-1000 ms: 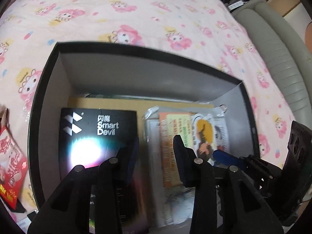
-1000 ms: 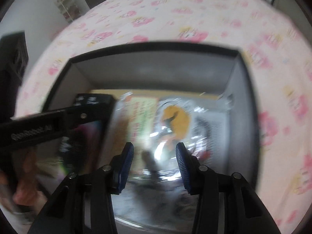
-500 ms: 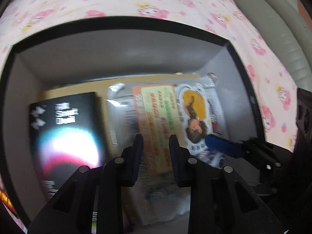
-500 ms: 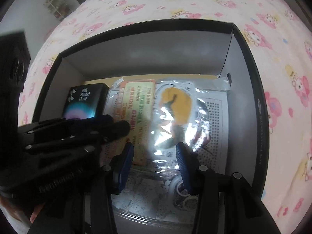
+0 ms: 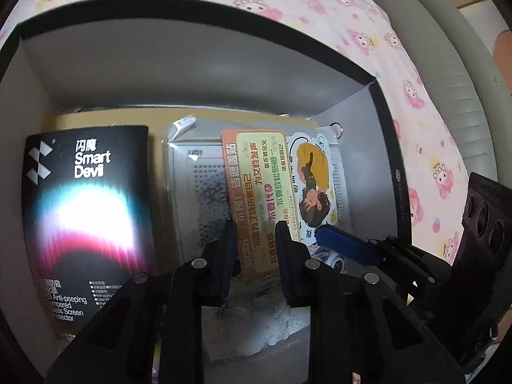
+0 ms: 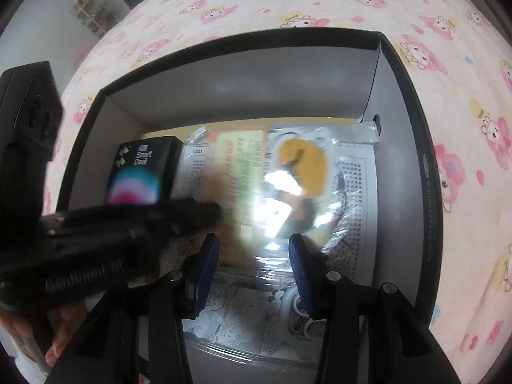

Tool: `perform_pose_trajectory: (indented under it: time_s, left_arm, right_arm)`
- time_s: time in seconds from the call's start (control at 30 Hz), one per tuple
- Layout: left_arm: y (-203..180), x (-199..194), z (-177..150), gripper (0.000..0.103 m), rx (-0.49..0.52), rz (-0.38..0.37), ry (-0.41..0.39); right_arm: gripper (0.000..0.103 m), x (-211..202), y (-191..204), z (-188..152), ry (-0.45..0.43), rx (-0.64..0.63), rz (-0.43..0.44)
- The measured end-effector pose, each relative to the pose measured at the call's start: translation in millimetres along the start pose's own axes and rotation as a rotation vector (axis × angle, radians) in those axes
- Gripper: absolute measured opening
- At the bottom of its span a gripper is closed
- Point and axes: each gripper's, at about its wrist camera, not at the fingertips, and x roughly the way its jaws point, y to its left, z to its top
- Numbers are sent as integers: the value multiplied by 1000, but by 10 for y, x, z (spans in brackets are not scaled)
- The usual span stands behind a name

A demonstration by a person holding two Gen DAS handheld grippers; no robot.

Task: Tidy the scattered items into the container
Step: 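Lower the card packets onto the phone case and open the left gripper, then withdraw the left gripper from the box toward the wooden comb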

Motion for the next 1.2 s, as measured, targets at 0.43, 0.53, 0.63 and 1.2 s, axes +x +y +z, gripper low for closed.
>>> perform_pose_trajectory:
  time_s: [0.43, 0.53, 0.63, 1.2]
  left_arm:
    - [-57, -105, 100, 30, 44, -37, 19]
    - [-42, -248, 88, 30, 46, 28, -51]
    - [68, -227, 190, 30, 33, 120, -75]
    - [99, -32, -24, 26, -57, 55, -40]
  right_arm:
    - [45, 32, -114, 17, 46, 48, 117]
    - [45, -64, -134, 26, -1, 39, 92]
    - [45, -24, -178, 99, -24, 34, 115]
    - [44, -138, -194, 138, -69, 59, 65]
